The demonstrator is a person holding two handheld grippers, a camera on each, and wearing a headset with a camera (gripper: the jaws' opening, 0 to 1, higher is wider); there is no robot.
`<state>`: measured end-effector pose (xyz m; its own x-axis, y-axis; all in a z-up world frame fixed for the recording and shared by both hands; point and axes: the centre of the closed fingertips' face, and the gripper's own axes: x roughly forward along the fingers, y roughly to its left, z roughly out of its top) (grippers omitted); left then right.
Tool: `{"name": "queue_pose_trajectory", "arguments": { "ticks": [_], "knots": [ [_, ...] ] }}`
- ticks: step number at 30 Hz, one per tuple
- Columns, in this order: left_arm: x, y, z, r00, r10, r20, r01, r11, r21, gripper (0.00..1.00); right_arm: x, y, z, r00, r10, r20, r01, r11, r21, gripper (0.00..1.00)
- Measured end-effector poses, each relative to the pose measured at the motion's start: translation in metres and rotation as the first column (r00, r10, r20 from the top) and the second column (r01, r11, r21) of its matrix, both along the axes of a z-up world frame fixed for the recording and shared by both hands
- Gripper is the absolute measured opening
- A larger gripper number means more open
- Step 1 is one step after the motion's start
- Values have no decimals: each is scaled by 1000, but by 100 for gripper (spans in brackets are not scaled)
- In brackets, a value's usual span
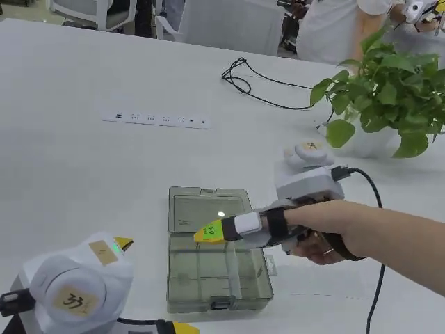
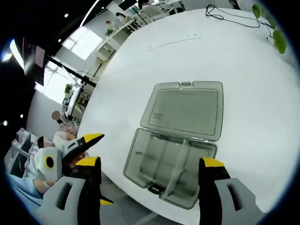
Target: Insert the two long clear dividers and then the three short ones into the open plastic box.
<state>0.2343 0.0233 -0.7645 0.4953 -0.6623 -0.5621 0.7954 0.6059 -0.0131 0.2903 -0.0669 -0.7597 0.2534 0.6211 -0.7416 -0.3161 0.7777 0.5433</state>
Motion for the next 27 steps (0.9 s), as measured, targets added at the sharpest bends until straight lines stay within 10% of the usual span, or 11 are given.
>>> {"name": "queue_pose_trajectory", "arguments": {
  "ticks": [10, 15, 20, 21, 27],
  "knots": [
    [7, 13, -1, 999, 34, -9, -34, 999, 9, 98, -3, -26, 13, 968, 51, 245, -45, 999, -31, 89],
    [9, 21, -4, 998, 53, -24, -53, 999, 13, 97, -16, -41, 14, 957, 69, 282, -52, 997, -65, 93],
    [12, 28, -8, 997, 72, -37, -71, 997, 19, 97, -22, -49, 23, 931, 39, 364, -34, 999, -20, 100],
    [12, 30, -9, 996, 76, -42, -75, 997, 21, 97, -20, -50, 29, 901, 51, 432, -50, 999, -13, 100],
    [15, 37, -15, 993, 97, -62, -96, 995, 25, 97, -35, -59, 26, 873, 91, 479, -92, 996, -22, 100]
  ]
}}
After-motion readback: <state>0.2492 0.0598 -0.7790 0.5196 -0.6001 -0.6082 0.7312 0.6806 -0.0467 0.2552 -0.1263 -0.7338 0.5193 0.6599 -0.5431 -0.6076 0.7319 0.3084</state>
